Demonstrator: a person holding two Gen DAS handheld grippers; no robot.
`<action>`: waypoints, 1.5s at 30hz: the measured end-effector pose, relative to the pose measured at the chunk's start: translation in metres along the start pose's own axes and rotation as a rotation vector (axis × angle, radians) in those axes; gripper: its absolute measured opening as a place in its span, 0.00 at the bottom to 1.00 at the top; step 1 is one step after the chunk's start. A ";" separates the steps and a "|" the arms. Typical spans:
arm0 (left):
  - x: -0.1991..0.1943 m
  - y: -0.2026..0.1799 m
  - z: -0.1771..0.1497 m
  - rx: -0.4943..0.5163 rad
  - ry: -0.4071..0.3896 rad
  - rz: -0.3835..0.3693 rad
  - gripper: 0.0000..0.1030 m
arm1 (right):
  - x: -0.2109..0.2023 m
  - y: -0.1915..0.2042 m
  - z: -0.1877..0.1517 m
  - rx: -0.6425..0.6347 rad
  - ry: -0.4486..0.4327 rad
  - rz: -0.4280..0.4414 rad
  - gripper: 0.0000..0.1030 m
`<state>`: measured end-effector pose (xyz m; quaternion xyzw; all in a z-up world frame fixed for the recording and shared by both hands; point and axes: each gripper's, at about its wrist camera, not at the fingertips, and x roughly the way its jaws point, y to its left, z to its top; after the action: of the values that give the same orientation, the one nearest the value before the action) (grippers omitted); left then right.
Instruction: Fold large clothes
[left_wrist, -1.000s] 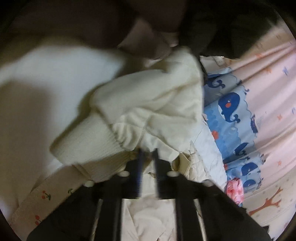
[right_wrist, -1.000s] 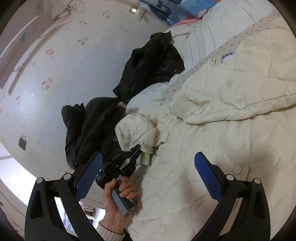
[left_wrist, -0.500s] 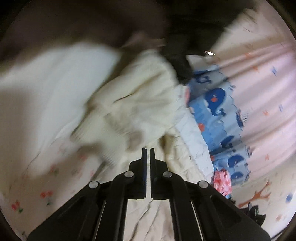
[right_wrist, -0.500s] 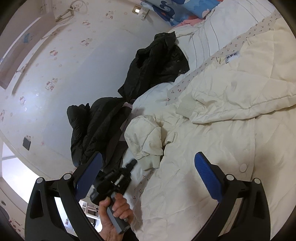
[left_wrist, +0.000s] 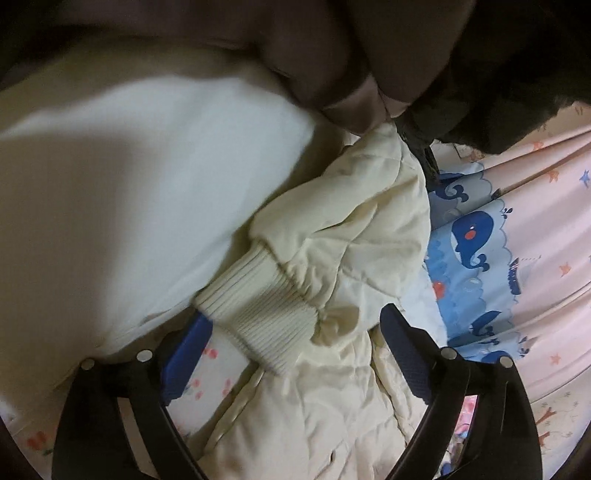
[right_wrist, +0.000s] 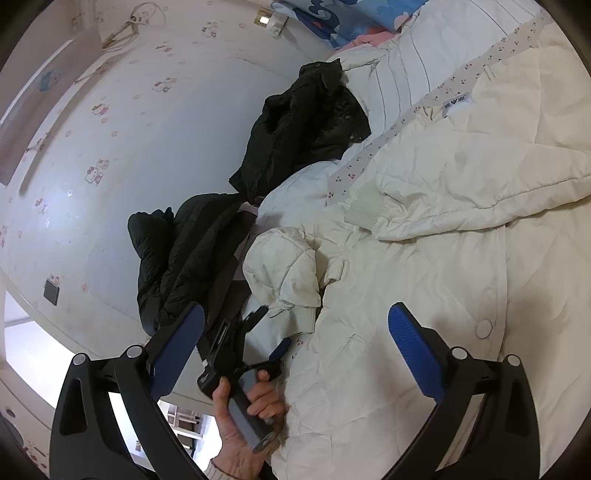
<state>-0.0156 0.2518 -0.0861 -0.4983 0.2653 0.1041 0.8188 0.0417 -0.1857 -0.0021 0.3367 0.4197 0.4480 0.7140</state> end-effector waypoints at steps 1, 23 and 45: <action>0.003 -0.001 0.000 0.002 -0.007 0.016 0.81 | 0.000 0.000 0.000 0.002 0.000 0.002 0.94; -0.026 -0.209 -0.028 0.622 0.148 -0.330 0.04 | -0.020 0.036 0.006 -0.187 -0.062 -0.132 0.94; 0.006 -0.302 -0.146 0.992 0.735 -0.444 0.06 | 0.012 -0.017 0.045 -0.255 -0.169 -0.275 0.26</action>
<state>0.0721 -0.0219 0.0876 -0.1073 0.4353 -0.3793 0.8094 0.0911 -0.1860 -0.0012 0.2197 0.3403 0.3661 0.8378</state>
